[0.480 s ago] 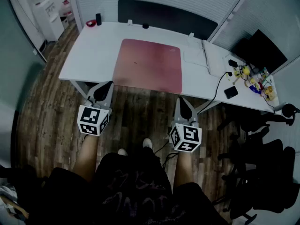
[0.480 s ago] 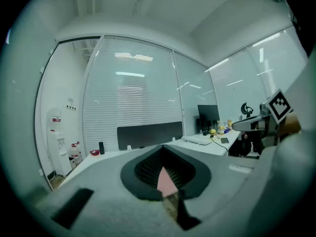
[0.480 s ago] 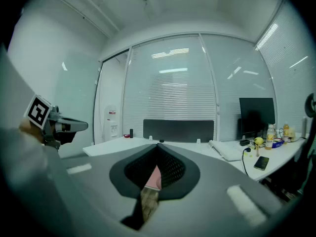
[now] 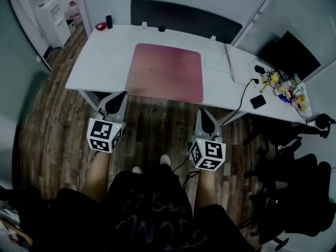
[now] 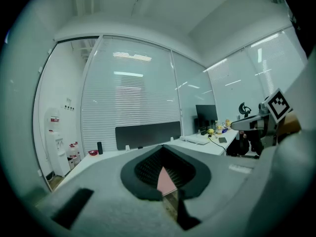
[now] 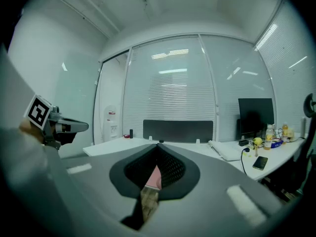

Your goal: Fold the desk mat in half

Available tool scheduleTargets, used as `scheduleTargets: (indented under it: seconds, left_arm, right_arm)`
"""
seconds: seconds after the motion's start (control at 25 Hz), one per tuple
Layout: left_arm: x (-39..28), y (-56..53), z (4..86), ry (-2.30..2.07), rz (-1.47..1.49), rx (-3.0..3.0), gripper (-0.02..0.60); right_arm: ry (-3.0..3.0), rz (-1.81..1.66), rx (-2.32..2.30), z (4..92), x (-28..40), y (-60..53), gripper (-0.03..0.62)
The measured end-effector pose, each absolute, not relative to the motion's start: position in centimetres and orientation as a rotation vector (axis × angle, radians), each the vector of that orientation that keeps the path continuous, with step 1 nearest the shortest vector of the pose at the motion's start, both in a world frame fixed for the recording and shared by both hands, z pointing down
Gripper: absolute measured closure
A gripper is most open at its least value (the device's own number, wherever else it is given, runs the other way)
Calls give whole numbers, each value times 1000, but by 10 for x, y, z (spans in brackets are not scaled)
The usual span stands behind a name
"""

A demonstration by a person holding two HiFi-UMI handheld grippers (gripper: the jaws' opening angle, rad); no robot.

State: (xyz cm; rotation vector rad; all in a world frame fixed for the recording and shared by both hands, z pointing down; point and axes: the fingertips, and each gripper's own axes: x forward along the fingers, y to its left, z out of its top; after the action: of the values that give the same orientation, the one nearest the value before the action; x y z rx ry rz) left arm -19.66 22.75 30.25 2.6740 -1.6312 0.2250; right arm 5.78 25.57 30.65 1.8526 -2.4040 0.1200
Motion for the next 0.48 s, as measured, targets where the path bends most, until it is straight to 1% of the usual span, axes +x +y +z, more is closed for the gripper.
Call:
scheduleTargets:
  seconds: [0.48]
  left_arm:
    - [-197,236,315,-1561,219,2688,581]
  right_arm:
    - [-2346,117,1895,311,56,272,585]
